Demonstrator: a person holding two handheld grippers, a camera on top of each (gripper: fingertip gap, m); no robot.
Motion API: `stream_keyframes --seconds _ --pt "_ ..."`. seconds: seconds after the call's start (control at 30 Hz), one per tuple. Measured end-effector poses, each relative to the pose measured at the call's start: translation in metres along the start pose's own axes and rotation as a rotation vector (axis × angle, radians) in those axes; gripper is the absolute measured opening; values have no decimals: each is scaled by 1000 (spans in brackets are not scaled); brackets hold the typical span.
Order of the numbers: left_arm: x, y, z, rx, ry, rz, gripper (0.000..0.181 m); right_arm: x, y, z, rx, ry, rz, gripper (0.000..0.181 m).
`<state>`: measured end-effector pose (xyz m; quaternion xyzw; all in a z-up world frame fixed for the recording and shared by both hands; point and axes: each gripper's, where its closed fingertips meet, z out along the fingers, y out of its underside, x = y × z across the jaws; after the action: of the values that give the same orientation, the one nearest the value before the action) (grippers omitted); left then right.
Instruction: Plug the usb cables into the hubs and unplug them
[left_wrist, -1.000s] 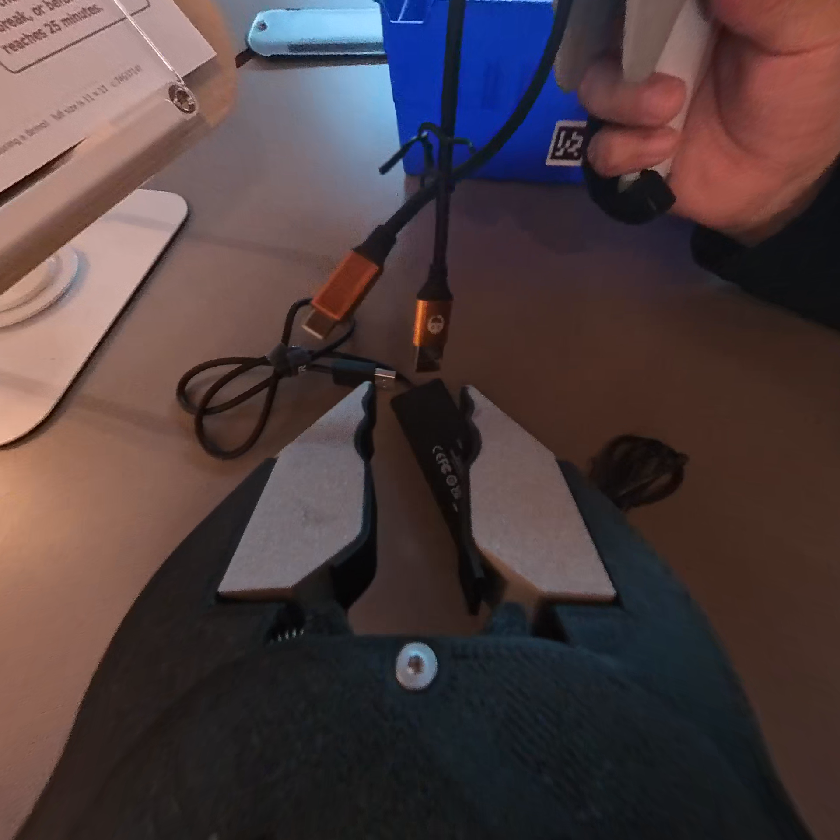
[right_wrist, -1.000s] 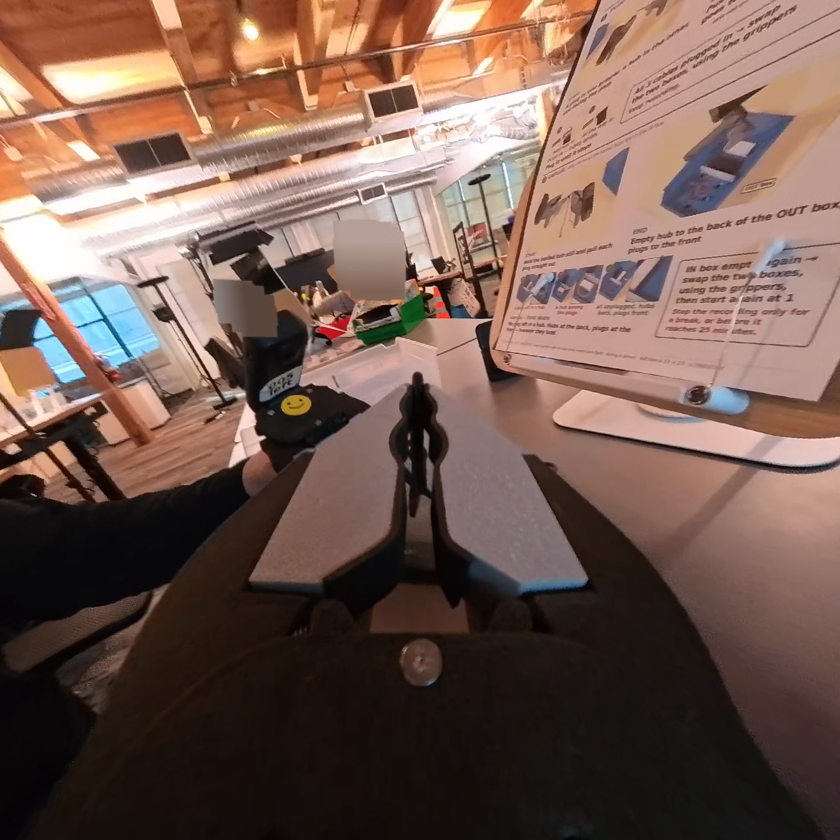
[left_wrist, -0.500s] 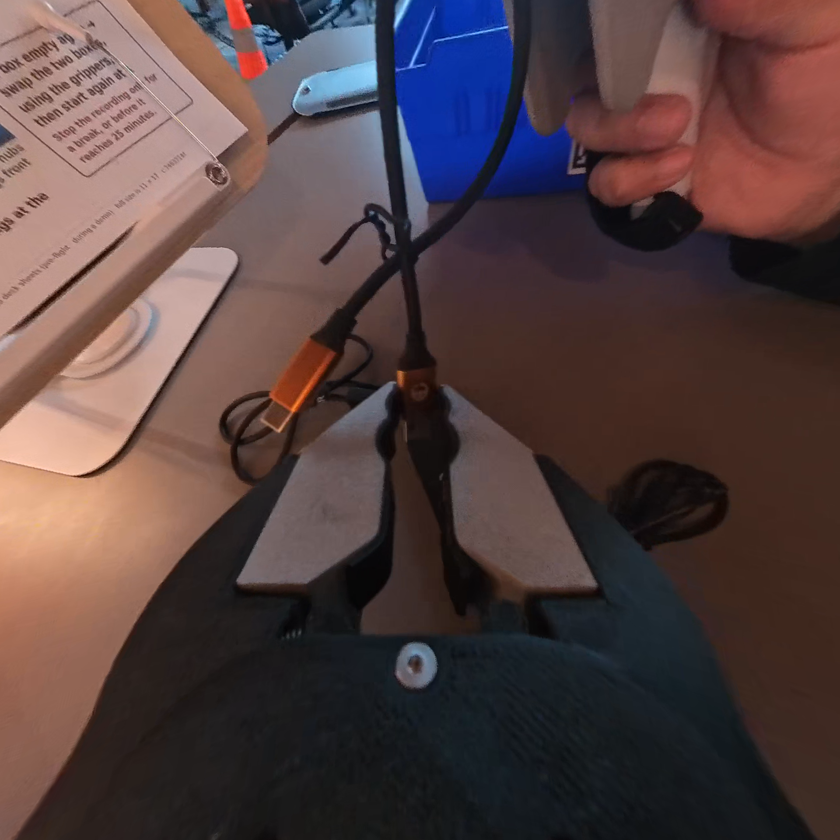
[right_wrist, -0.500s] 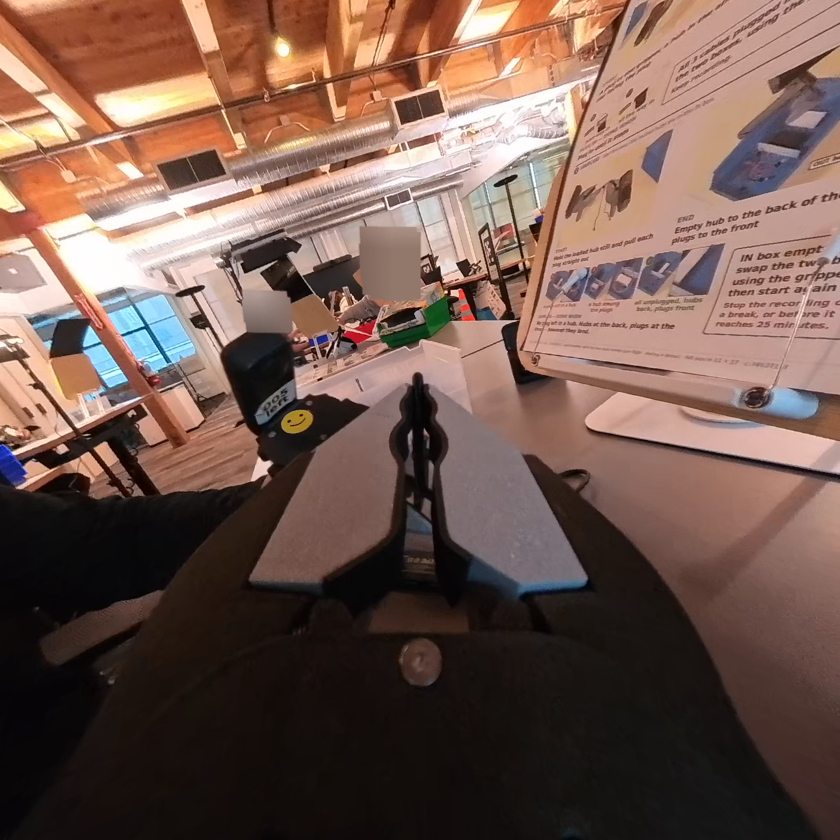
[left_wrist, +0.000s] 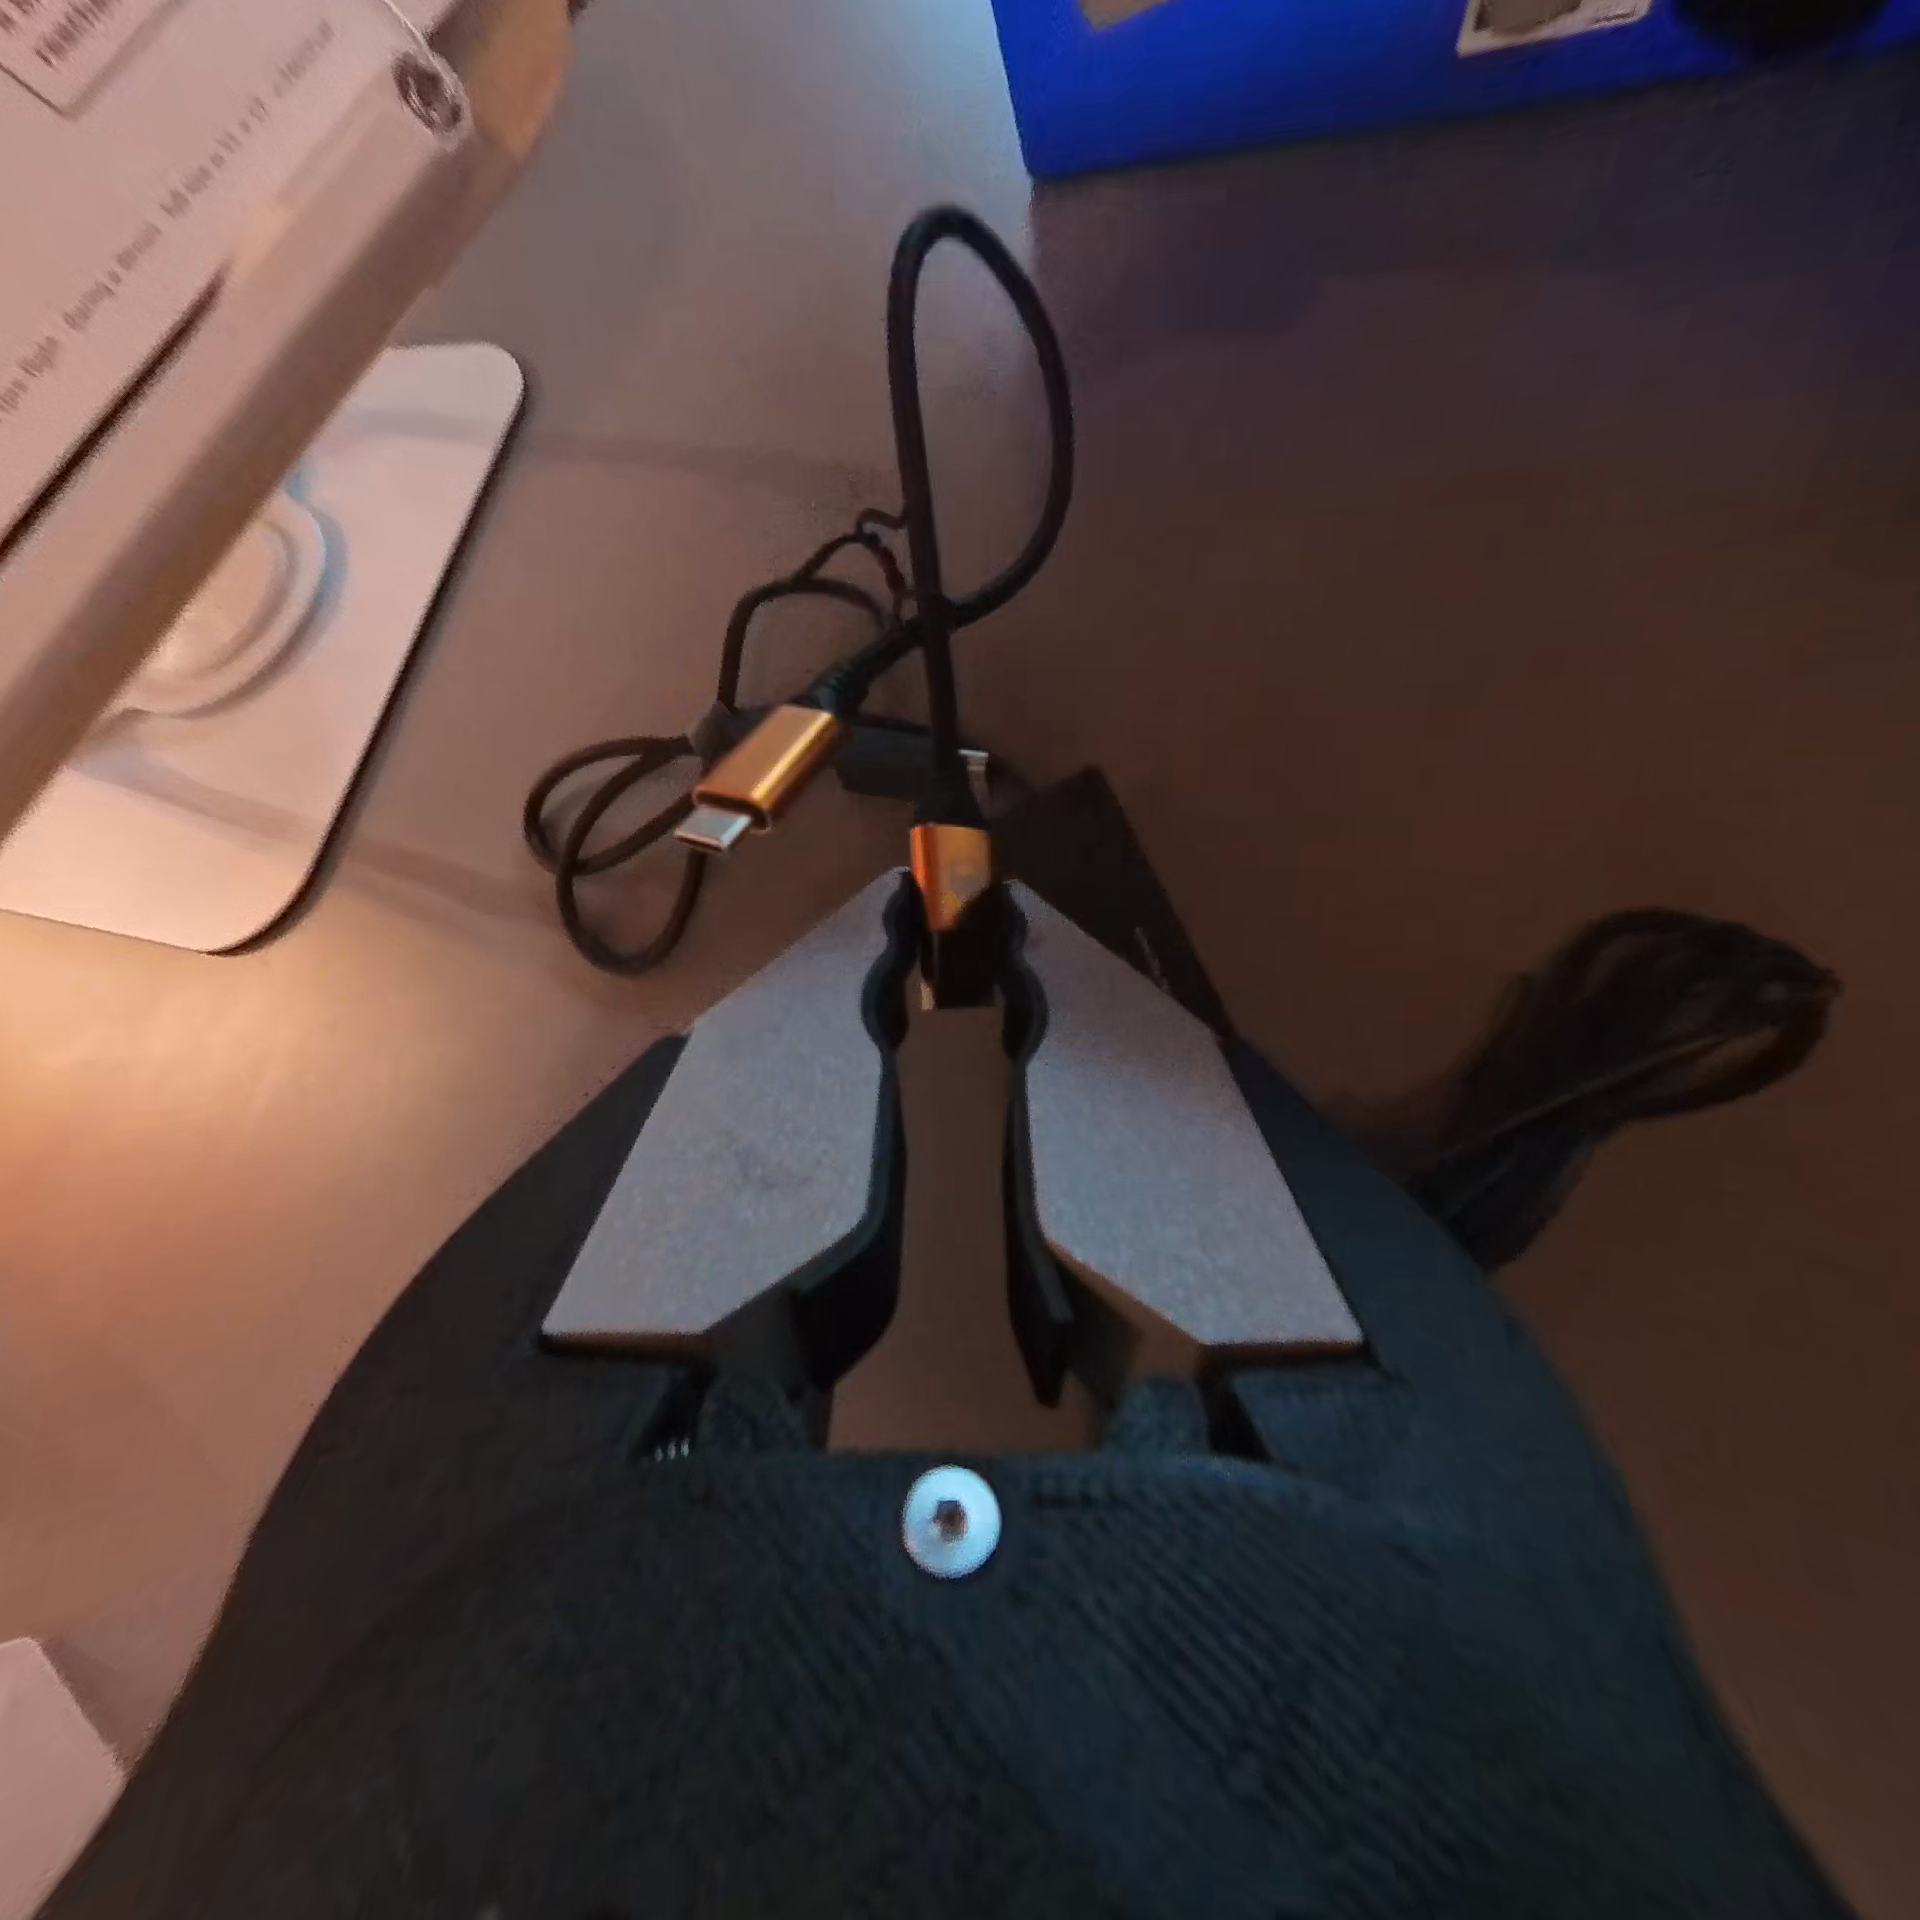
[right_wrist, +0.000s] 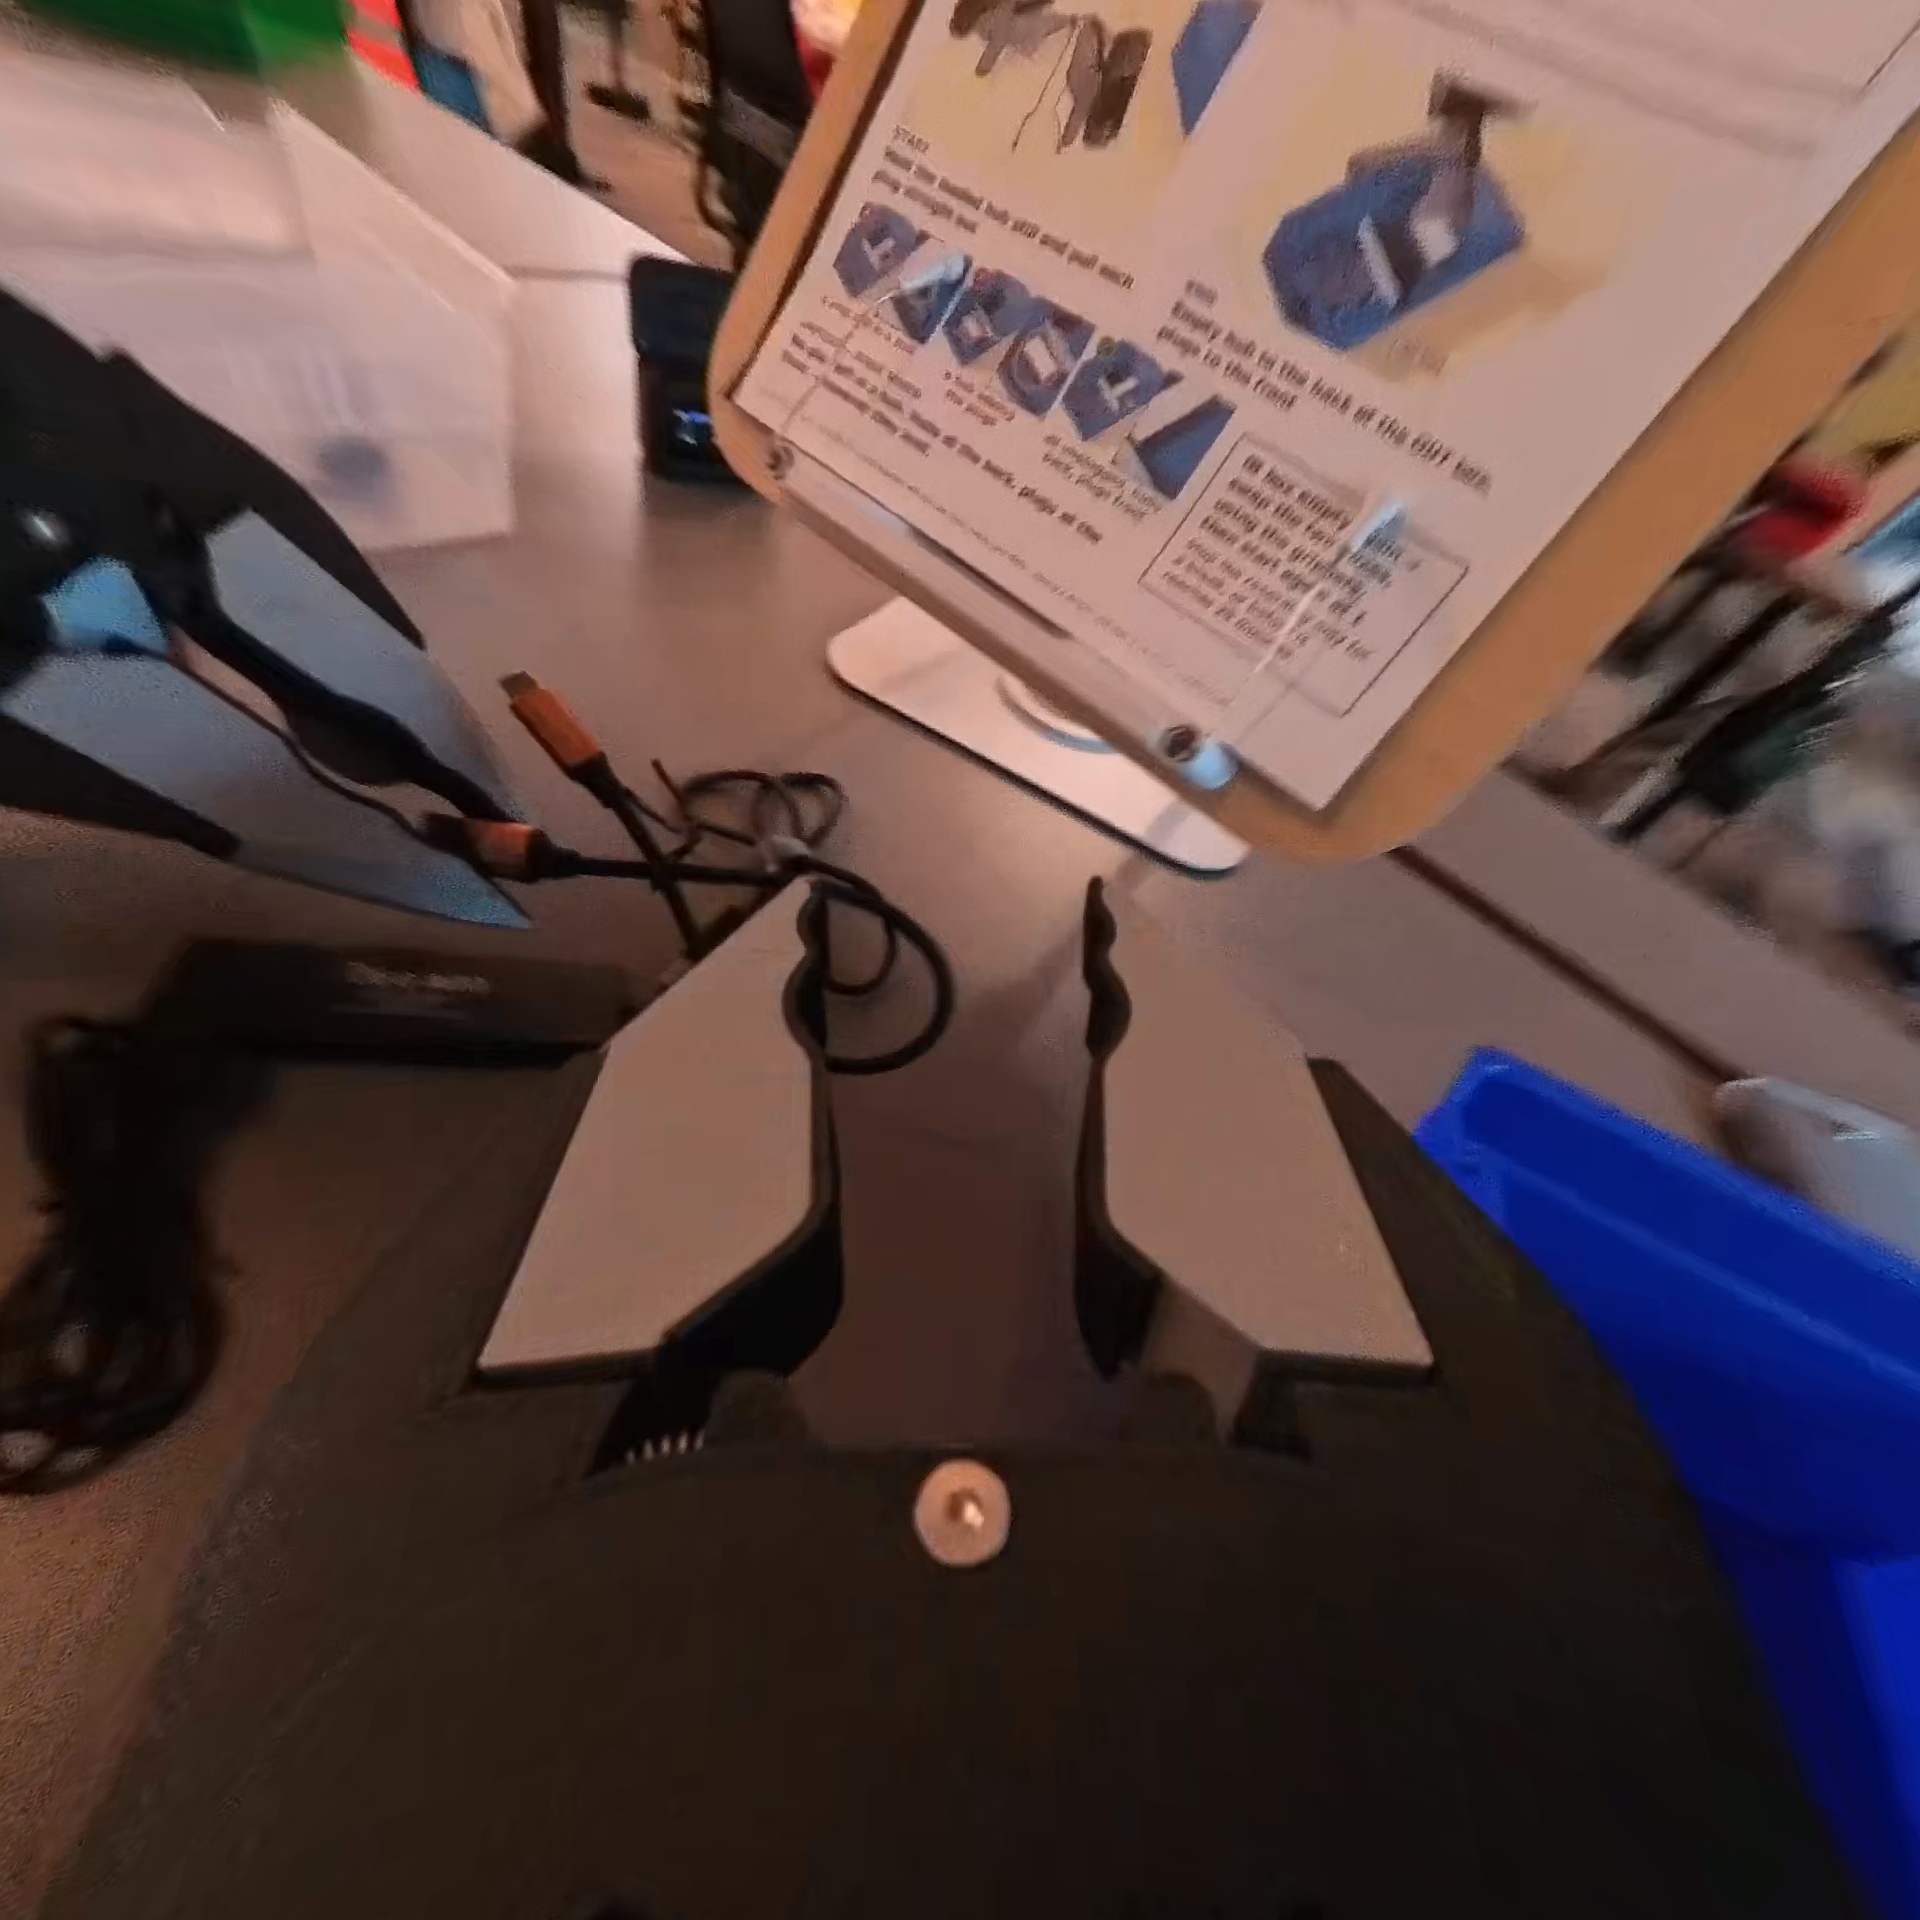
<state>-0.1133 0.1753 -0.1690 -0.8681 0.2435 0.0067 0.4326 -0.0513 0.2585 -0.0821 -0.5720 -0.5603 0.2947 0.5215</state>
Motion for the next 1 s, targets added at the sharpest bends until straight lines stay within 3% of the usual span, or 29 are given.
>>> stream_keyframes --seconds 0.07,0.13,0.2,0.37,0.53,0.67,0.77,0.9,1.0 --pt "4 3 3 -14 49 -28 11 -8 -6 -3 12 30 -129 41" --pt "10 2 4 -2 93 -33 10 -56 -7 -1 34 -189 -219 32" --pt "17 -1 2 14 139 -27 10 -98 9 4 -46 -350 -335 28" --pt "35 -6 -7 47 231 63 4 -129 38 20 -173 -332 -587 31" --pt "46 -10 -12 80 329 26 4 -117 43 24 -192 -230 -700 8" --pt "55 -23 -24 155 422 -36 5 -113 43 24 -192 -191 -752 1" --pt "54 -21 -28 149 473 -89 5 -109 41 19 -197 -221 -677 1" --pt "30 13 -14 -35 379 -175 50 -79 50 14 -286 -241 -452 2" --pt "30 25 -3 -119 361 -280 56 -76 52 12 -309 -303 -303 2"
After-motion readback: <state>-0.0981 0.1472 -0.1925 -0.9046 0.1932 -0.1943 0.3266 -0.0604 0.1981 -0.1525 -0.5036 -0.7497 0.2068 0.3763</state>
